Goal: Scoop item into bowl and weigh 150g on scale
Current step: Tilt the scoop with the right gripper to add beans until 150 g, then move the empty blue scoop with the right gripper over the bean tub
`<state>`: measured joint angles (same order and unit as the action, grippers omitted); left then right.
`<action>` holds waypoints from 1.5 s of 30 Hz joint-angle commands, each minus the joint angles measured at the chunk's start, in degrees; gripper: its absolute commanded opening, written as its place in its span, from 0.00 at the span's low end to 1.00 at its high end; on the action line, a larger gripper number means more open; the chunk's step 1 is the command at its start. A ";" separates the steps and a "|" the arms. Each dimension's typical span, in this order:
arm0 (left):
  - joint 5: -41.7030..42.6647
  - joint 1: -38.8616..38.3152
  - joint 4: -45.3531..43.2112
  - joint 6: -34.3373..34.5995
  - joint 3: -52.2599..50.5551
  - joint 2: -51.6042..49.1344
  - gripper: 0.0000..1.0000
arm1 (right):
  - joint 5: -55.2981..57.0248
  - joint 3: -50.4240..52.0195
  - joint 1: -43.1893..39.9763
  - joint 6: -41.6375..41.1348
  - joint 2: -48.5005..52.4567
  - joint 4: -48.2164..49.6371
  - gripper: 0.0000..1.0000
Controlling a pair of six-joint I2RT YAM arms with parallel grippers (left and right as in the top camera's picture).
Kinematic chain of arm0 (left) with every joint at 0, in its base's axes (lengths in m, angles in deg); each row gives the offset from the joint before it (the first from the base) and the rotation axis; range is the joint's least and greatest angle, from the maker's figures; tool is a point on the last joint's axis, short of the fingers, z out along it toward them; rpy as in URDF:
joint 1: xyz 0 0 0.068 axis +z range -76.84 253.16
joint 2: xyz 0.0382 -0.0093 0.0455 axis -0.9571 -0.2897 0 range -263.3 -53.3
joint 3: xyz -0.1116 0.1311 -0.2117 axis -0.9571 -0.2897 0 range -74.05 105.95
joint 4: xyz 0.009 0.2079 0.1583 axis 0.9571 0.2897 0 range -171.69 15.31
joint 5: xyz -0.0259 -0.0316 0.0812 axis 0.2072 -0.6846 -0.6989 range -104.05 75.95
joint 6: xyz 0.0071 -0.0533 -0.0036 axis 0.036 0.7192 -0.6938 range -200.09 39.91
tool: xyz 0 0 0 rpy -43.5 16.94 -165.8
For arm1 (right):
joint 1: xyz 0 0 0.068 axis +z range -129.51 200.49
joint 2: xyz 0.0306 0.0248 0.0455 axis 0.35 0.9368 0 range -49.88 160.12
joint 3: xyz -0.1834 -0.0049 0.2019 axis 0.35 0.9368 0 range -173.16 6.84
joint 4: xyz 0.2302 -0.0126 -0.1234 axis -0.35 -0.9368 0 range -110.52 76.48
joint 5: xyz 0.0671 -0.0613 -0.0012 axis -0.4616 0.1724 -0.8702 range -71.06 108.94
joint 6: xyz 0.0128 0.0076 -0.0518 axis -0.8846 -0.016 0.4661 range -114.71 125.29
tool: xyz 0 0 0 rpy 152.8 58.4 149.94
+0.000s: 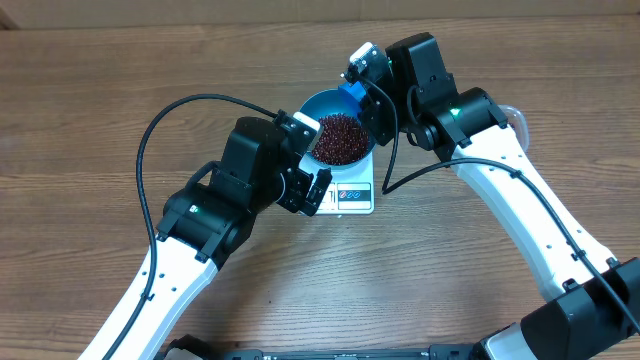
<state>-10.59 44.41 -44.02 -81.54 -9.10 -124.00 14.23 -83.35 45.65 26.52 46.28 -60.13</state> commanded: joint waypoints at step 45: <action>0.63 0.24 -0.22 0.81 -0.31 -0.07 1.00 | 8.70 0.15 -33.59 -79.52 -6.03 -13.62 0.04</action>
<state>-10.59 44.41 -44.02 -81.54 -9.10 -124.00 19.78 -83.35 12.26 -41.85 41.67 -73.13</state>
